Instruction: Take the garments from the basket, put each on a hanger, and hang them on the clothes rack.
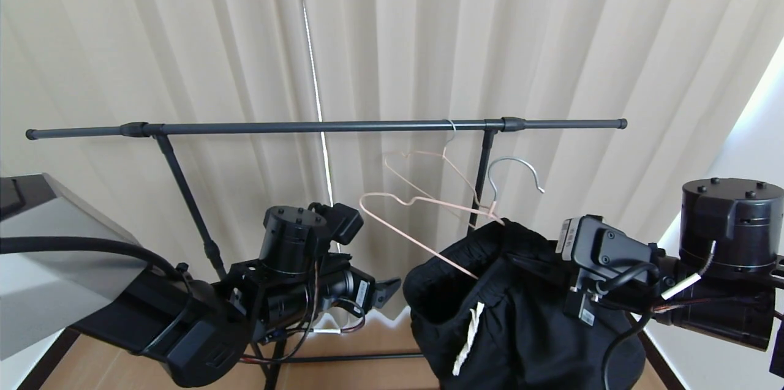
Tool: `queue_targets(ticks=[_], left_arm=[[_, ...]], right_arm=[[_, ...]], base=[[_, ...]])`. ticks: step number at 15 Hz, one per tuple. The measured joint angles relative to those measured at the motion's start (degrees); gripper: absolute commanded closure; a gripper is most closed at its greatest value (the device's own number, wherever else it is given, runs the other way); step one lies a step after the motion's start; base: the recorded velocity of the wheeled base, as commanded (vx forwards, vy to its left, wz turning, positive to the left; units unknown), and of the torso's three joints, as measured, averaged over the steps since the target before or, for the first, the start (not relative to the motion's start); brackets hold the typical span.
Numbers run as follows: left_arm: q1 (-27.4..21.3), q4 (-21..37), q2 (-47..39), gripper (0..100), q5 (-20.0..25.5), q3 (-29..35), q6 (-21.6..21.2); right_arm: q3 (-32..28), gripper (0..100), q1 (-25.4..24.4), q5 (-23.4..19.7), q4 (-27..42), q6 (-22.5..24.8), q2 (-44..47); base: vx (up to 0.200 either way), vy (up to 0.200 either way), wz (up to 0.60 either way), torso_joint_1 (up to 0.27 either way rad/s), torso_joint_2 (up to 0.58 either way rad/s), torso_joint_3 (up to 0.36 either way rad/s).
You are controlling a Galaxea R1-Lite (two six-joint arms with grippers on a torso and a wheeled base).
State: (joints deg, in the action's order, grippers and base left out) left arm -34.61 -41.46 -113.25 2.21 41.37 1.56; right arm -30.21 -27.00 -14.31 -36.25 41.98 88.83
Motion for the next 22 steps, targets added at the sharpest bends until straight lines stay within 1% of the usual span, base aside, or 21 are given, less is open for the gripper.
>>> queue_targets(ticks=[5, 12, 13, 18, 22], left_arm=[[-2.0, -0.4, -1.9, 0, -2.3, -0.1, -0.1], [-3.7, -0.5, -4.8, 0, -2.5, -0.1, -0.1], [-3.9, -0.8, -5.2, 100, -2.6, -0.1, -0.1], [-4.2, -2.1, -6.2, 100, -2.8, 0.0, 0.0], [-3.2, -4.2, -5.9, 100, -5.2, 0.2, 0.0]], right_arm=[[0.5, 100, -2.2, 0.0, 0.1, -0.3, -2.0], [1.6, 100, -4.3, 0.2, 0.2, -0.3, -4.9], [1.8, 100, -4.4, 0.2, 0.2, -0.3, -5.5], [2.0, 100, -4.5, 0.2, 0.2, -0.3, -6.8], [1.9, 100, -4.2, 0.2, 0.2, -0.3, -6.8]], base=[[0.000, 0.000, 0.00, 0.000, 0.00, 0.000], [0.000, 0.000, 0.00, 0.000, 0.00, 0.000], [0.000, 0.000, 0.00, 0.000, 0.00, 0.000], [0.000, 0.000, 0.00, 0.000, 0.00, 0.000], [0.000, 0.000, 0.00, 0.000, 0.00, 0.000]])
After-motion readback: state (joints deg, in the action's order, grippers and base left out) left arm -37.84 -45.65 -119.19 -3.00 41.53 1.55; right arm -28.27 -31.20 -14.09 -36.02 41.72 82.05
